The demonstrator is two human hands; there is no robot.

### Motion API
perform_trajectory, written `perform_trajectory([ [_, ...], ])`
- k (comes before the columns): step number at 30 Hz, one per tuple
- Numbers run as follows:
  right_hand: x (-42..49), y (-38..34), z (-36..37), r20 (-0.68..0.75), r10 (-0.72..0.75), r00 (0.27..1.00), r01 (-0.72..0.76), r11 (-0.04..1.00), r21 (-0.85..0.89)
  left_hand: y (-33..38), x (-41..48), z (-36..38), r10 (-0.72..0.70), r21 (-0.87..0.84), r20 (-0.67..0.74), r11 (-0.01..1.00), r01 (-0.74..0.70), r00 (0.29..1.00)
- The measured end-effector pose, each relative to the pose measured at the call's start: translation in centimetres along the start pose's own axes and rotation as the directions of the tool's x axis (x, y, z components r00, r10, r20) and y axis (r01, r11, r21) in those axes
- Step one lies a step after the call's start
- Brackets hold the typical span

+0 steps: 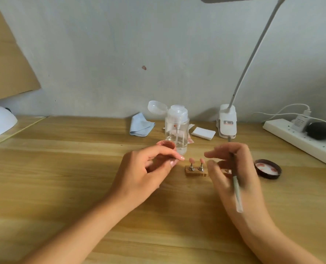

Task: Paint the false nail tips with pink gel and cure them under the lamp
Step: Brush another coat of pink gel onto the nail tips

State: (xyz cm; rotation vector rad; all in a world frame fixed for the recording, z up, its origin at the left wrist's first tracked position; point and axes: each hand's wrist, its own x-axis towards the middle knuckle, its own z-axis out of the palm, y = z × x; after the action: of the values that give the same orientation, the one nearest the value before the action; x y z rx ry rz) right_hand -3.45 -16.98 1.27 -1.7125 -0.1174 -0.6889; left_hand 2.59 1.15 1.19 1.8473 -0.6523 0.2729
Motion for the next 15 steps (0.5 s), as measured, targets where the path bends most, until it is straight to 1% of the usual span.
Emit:
perform_trajectory([
  [1, -0.1, 0.1, 0.1, 0.045, -0.006, 0.999, 0.007, 1.0, -0.029, 0.4, 0.0, 0.1, -0.041, -0.086, 0.033, 0.995, 0.044, 0.999],
  [2, -0.2, 0.3, 0.2, 0.087, -0.015, 0.996, 0.02, 0.998, -0.059, 0.8, 0.0, 0.2, -0.074, -0.131, 0.07, 0.988, 0.083, 0.995],
  [4, -0.4, 0.4, 0.3, 0.147, -0.04, 0.988, 0.055, 0.993, -0.105, 1.4, -0.1, 0.4, -0.121, -0.179, 0.14, 0.973, 0.146, 0.983],
  [6, -0.5, 0.4, 0.4, 0.163, -0.062, 0.985, 0.081, 0.99, -0.114, 1.8, -0.2, 0.5, -0.155, -0.223, 0.192, 0.955, 0.197, 0.969],
  [9, -0.6, 0.4, 0.2, 0.161, -0.096, 0.982, 0.116, 0.986, -0.119, 2.1, -0.2, 0.7, -0.192, -0.229, 0.235, 0.942, 0.246, 0.953],
  [15, -0.8, -0.2, 0.0, 0.185, -0.158, 0.97, 0.181, 0.977, -0.112, 2.6, -0.1, 0.7, -0.203, -0.246, 0.291, 0.929, 0.278, 0.935],
])
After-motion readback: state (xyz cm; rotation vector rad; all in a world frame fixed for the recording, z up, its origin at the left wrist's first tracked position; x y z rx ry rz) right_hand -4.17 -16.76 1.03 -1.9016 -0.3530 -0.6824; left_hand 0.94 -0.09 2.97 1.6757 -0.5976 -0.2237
